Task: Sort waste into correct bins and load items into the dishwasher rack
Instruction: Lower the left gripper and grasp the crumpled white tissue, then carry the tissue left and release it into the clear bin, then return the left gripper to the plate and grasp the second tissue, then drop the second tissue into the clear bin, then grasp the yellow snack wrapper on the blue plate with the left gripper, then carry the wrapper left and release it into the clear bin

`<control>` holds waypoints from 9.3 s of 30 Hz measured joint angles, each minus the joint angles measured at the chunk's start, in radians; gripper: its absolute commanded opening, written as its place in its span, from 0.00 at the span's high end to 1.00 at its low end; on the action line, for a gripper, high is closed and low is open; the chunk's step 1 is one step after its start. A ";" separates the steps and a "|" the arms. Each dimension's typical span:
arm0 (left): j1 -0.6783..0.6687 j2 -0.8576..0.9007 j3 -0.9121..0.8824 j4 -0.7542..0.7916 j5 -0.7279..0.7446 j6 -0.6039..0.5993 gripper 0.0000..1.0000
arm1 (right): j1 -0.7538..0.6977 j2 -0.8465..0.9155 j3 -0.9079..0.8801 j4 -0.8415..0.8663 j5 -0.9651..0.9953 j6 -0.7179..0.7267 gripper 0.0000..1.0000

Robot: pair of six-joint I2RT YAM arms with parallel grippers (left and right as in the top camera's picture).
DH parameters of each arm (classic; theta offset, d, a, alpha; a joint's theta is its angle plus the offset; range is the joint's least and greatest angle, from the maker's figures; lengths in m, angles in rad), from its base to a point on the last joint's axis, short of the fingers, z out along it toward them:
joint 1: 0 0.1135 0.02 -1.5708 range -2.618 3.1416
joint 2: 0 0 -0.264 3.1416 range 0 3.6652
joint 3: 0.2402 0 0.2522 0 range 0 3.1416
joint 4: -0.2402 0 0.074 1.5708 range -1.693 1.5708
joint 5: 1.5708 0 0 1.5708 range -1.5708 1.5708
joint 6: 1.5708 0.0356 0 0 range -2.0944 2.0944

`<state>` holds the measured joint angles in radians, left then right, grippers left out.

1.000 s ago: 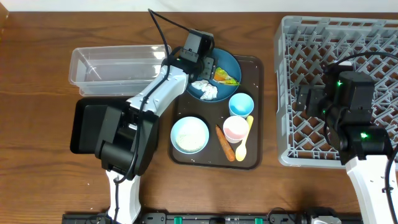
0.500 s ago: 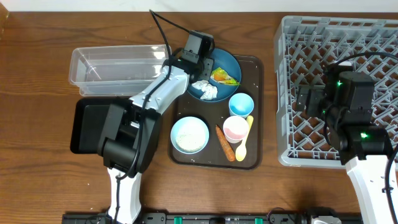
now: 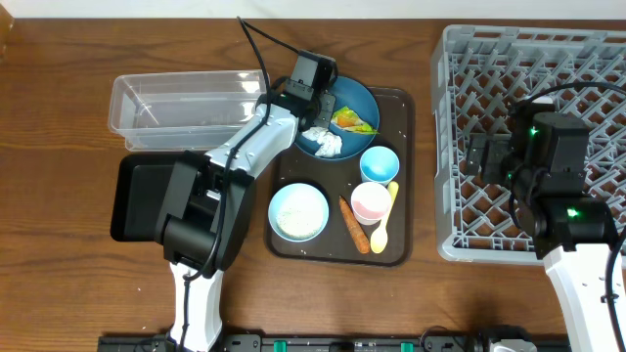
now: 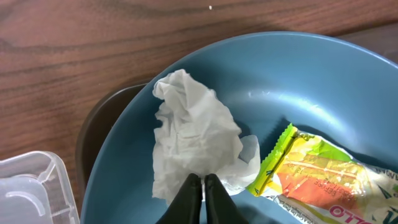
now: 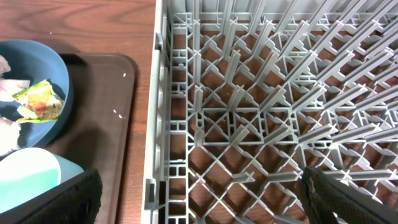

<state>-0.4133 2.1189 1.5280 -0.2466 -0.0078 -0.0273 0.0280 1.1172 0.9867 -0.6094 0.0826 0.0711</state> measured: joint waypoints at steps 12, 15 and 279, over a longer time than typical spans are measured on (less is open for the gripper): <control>0.000 -0.181 -0.004 -0.111 0.000 0.000 0.94 | 0.000 0.000 0.000 0.000 0.000 0.000 0.01; 0.000 -0.250 -0.004 -0.119 0.000 0.000 0.91 | 0.000 0.000 0.000 0.000 0.000 0.000 0.01; -0.055 -0.089 -0.009 -0.195 0.040 -0.512 0.94 | 0.000 0.000 0.000 -0.022 0.000 0.000 0.01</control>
<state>-0.4686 2.0300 1.5188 -0.4416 0.0319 -0.5388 0.0280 1.1172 0.9871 -0.6315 0.0826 0.0711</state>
